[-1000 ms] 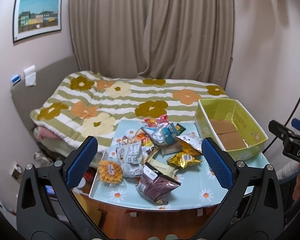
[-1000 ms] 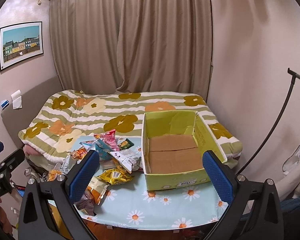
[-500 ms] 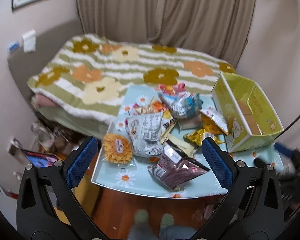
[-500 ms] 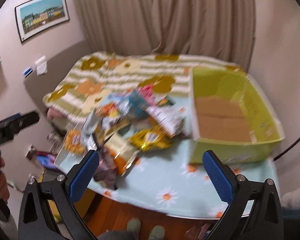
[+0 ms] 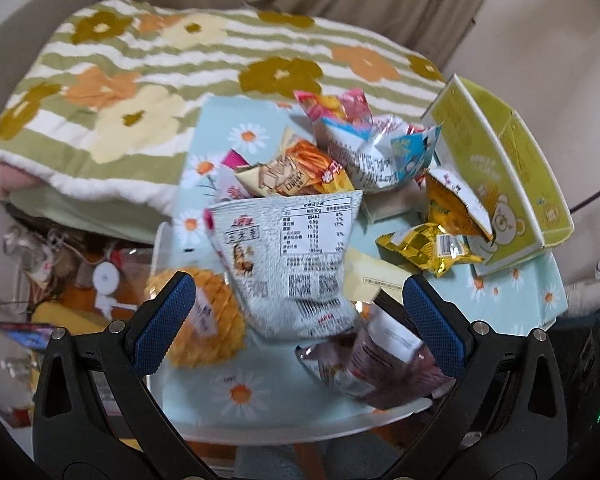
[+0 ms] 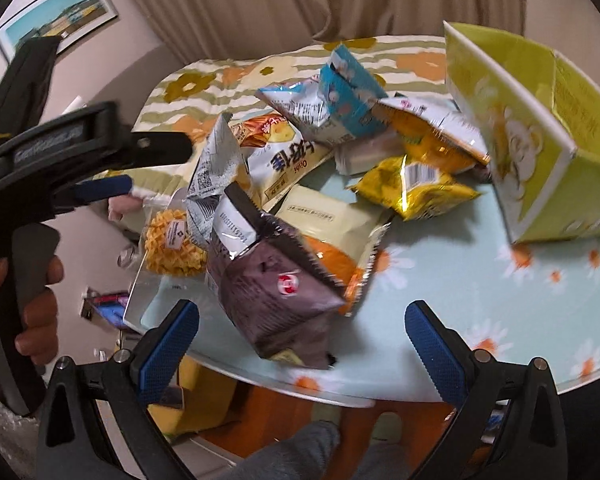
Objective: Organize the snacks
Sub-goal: 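Grasp the white corn-roll bag with the left tool while the right tool grasps the purple chip bag, then carry the white bag into the box and open the left tool while the right tool carries the purple bag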
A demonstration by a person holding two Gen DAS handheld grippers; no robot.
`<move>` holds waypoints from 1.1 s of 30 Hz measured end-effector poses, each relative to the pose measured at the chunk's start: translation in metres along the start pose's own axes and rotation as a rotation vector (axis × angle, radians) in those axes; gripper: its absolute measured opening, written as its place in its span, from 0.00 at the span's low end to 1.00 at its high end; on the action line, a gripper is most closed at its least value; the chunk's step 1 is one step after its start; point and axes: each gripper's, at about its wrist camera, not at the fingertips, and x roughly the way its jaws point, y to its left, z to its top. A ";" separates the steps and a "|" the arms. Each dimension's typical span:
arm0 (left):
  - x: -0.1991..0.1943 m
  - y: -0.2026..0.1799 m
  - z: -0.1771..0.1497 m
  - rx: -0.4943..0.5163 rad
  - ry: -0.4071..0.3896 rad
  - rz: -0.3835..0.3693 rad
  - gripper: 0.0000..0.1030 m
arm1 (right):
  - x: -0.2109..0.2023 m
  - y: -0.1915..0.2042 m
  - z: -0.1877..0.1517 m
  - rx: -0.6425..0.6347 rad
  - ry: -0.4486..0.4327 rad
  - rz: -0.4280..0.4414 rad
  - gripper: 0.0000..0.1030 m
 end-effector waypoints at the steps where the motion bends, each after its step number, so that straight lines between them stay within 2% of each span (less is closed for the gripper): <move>1: 0.009 0.002 0.002 0.005 0.009 -0.003 0.99 | 0.005 0.004 -0.003 0.007 -0.002 -0.008 0.99; 5: 0.032 0.009 0.004 0.014 0.057 -0.039 0.91 | 0.019 0.019 -0.011 0.033 -0.001 -0.060 0.99; 12: 0.057 0.015 0.006 0.043 0.104 -0.087 0.84 | 0.031 0.031 -0.009 0.096 -0.032 -0.125 0.99; 16: 0.061 0.018 0.008 0.058 0.099 -0.112 0.80 | 0.039 0.030 -0.004 0.132 -0.036 -0.148 0.99; 22: 0.059 0.020 0.009 0.071 0.081 -0.150 0.64 | 0.049 0.026 0.001 0.172 -0.042 -0.171 0.99; 24: 0.057 0.019 0.007 0.077 0.077 -0.162 0.50 | 0.051 0.025 0.001 0.185 -0.036 -0.166 0.94; 29: 0.051 0.016 0.002 0.094 0.066 -0.166 0.47 | 0.058 0.020 0.000 0.204 -0.013 -0.157 0.84; 33: 0.044 0.020 0.002 0.089 0.054 -0.176 0.47 | 0.064 0.014 0.005 0.228 -0.019 -0.143 0.80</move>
